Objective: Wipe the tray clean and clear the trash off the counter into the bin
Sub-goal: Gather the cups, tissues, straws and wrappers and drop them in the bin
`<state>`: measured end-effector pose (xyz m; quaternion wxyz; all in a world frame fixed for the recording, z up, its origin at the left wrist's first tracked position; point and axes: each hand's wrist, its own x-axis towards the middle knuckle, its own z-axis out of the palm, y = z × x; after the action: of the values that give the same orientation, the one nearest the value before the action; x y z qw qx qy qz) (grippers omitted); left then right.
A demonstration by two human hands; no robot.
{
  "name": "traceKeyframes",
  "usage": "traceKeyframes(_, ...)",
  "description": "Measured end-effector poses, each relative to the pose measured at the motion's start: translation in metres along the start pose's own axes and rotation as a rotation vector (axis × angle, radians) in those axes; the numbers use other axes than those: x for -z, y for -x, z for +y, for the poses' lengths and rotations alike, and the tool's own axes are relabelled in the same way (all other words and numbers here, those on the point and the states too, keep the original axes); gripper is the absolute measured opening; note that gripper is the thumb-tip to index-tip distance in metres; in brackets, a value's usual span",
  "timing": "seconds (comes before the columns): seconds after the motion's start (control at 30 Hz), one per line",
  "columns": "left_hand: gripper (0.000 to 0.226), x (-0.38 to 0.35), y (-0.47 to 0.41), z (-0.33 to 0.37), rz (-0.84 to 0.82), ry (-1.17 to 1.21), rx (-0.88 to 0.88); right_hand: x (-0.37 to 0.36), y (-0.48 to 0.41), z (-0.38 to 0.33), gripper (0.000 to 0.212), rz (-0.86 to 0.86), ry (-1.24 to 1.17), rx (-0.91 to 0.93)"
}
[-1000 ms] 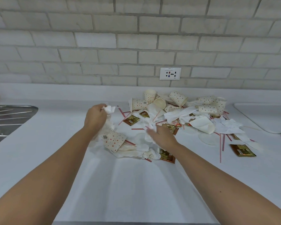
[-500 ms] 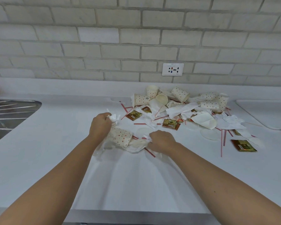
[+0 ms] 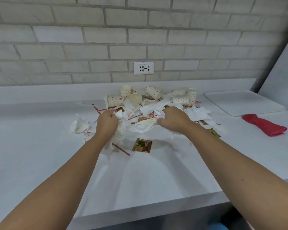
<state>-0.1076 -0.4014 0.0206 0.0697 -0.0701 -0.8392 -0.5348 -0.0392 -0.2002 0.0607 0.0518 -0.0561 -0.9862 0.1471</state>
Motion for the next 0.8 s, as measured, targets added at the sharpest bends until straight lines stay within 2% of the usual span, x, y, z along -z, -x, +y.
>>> traceKeyframes(0.1, 0.041, -0.035, 0.014, 0.029, -0.053, 0.011, -0.011, 0.016, 0.02, 0.029, 0.035, 0.032, -0.024, -0.05)
traceKeyframes(0.23, 0.04, -0.089, 0.035, 0.06, -0.16, 0.046, -0.024, 0.04, 0.055, 0.076, 0.022, 0.059, -0.165, -0.112)
traceKeyframes(0.37, 0.041, -0.154, 0.073, 0.095, -0.292, 0.082, -0.067, 0.065, 0.099, 0.124, 0.024, 0.116, -0.427, -0.2)
traceKeyframes(0.57, 0.021, -0.256, 0.149, 0.144, -0.496, 0.214, -0.117, 0.083, 0.166, 0.204, 0.041, 0.224, -0.56, -0.346)
traceKeyframes(0.7, 0.024, -0.322, 0.207, 0.157, -0.645, 0.24, -0.101, 0.076, 0.211, 0.256, 0.042, 0.306, -0.667, -0.503)
traceKeyframes(0.8, 0.022, -0.361, 0.248, 0.153, -0.792, 0.183, -0.079, 0.059, 0.246, 0.293, 0.045, 0.297, -0.707, -0.618)
